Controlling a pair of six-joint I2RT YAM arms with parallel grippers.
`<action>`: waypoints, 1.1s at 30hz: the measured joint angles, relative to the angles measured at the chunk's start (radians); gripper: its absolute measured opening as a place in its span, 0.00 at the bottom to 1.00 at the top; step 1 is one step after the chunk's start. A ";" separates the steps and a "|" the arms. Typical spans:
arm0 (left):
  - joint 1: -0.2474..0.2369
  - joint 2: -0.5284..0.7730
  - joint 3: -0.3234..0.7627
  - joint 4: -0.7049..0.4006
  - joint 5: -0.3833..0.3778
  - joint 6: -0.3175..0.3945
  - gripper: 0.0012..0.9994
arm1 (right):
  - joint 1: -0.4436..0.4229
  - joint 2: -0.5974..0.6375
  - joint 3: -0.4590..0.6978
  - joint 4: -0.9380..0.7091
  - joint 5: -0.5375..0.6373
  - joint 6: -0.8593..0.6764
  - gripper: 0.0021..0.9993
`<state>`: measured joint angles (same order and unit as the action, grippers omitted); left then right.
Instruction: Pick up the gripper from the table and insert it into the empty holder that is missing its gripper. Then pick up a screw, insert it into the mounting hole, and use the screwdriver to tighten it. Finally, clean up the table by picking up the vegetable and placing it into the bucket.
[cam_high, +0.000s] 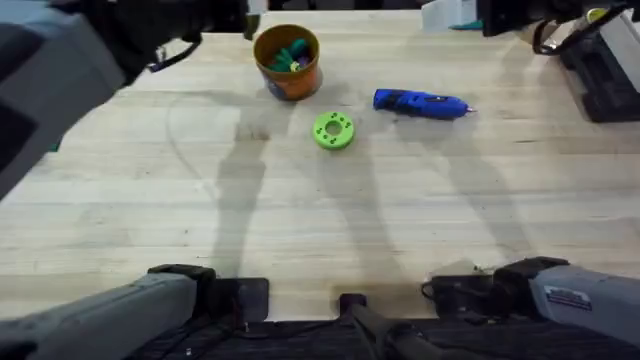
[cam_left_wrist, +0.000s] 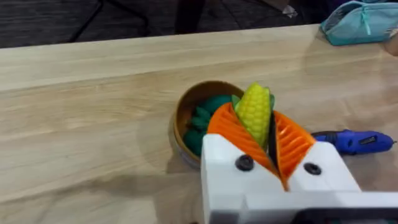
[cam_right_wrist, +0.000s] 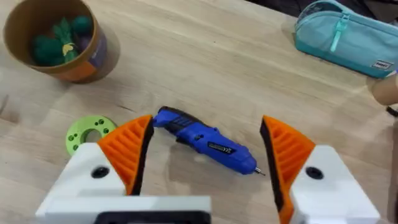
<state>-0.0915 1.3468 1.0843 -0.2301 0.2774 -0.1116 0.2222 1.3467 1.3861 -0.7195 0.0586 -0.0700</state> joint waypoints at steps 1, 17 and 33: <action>-0.007 0.020 0.000 0.020 0.001 0.000 0.03 | 0.000 0.001 0.000 -0.002 0.000 0.000 1.00; -0.044 0.300 0.000 0.235 0.011 0.000 0.03 | 0.000 0.013 0.000 -0.007 0.000 0.000 1.00; -0.044 0.289 0.000 0.230 0.011 0.002 0.99 | 0.000 0.013 0.000 -0.007 0.000 0.000 1.00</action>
<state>-0.1352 1.6355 1.0847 0.0001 0.2886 -0.1093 0.2222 1.3594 1.3861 -0.7269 0.0586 -0.0700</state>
